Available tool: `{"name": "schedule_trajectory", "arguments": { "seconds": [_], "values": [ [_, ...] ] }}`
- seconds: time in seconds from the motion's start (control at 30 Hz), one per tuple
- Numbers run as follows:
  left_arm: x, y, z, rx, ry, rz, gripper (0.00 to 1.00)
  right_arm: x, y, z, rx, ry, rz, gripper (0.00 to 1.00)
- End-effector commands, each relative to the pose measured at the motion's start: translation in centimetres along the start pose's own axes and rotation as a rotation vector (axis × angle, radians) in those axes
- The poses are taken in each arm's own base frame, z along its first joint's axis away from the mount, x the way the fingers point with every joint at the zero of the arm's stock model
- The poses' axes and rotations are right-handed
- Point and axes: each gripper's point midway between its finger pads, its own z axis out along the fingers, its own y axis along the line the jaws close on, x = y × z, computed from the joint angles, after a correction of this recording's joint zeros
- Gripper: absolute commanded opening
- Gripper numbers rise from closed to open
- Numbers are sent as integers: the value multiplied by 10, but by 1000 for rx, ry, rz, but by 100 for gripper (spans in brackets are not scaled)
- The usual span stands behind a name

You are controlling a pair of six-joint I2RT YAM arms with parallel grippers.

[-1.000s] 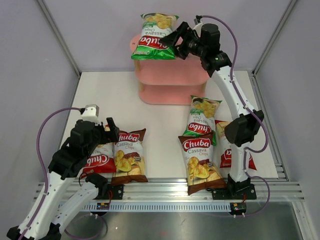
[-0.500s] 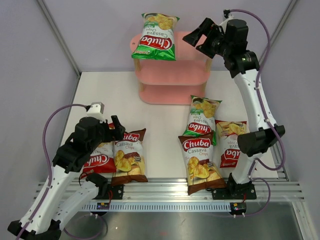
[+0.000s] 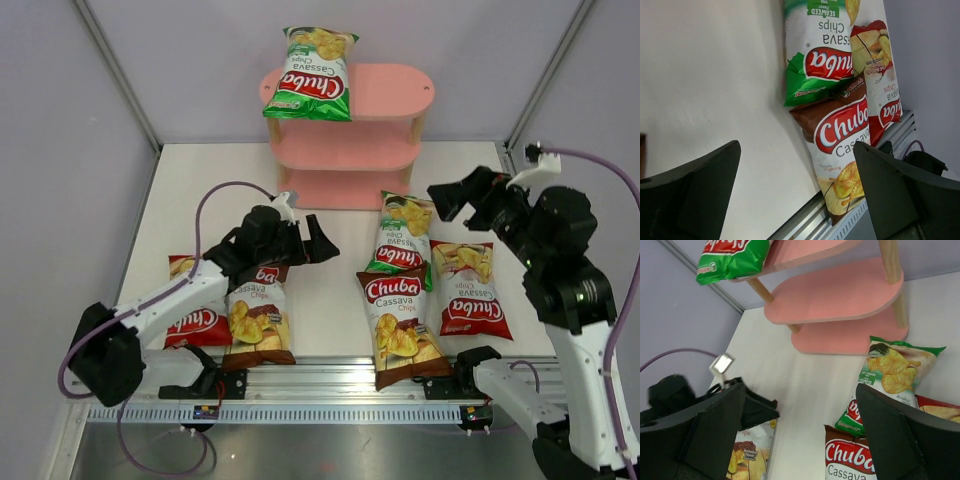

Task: Place and organize the chips bags onto the shelf

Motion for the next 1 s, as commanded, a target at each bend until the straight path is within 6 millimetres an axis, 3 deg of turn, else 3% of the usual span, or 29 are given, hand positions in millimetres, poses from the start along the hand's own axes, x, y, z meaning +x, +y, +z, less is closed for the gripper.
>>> {"name": "schedule_trajectory", "arguments": {
  "seconds": [0.0, 0.03, 0.07, 0.13, 0.2, 0.23, 0.27, 0.33, 0.4, 0.43, 0.5, 0.6, 0.73, 0.97],
  "values": [
    [-37, -50, 35, 196, -75, 15, 99, 35, -1, -14, -59, 60, 9, 99],
    [-45, -56, 43, 212, -81, 21, 99, 36, 6, -29, -94, 38, 20, 99],
    [-46, -55, 56, 216, -68, 29, 99, 48, 12, -33, -140, 75, 59, 99],
    [-36, -43, 90, 190, 1, 15, 99, 55, 26, -47, -220, 90, 74, 100],
    [-47, -58, 106, 250, 3, 19, 99, 60, 39, -58, -290, 127, 96, 99],
    [-35, -42, 129, 219, 46, 0, 99, 61, 42, -63, -304, 130, 103, 99],
    [-47, -51, 137, 240, 32, 11, 99, 62, 47, -68, -329, 140, 119, 99],
    [-31, -32, 167, 206, 102, -12, 99, 63, 55, -78, -376, 141, 128, 99],
    [-31, -36, 183, 240, 120, -23, 99, 65, 63, -84, -422, 155, 139, 99],
    [-20, -25, 196, 227, 148, -42, 99, 64, 65, -89, -437, 151, 141, 100],
    [-20, -31, 206, 265, 164, -52, 99, 66, 67, -94, -447, 154, 145, 99],
    [0, -24, 224, 281, 233, -71, 99, 67, 66, -99, -443, 155, 142, 100],
    [16, -32, 235, 366, 277, -87, 99, 70, 64, -101, -433, 162, 139, 99],
    [43, -33, 254, 379, 321, -107, 99, 82, 61, -91, -435, 196, 184, 99]
  ]
}}
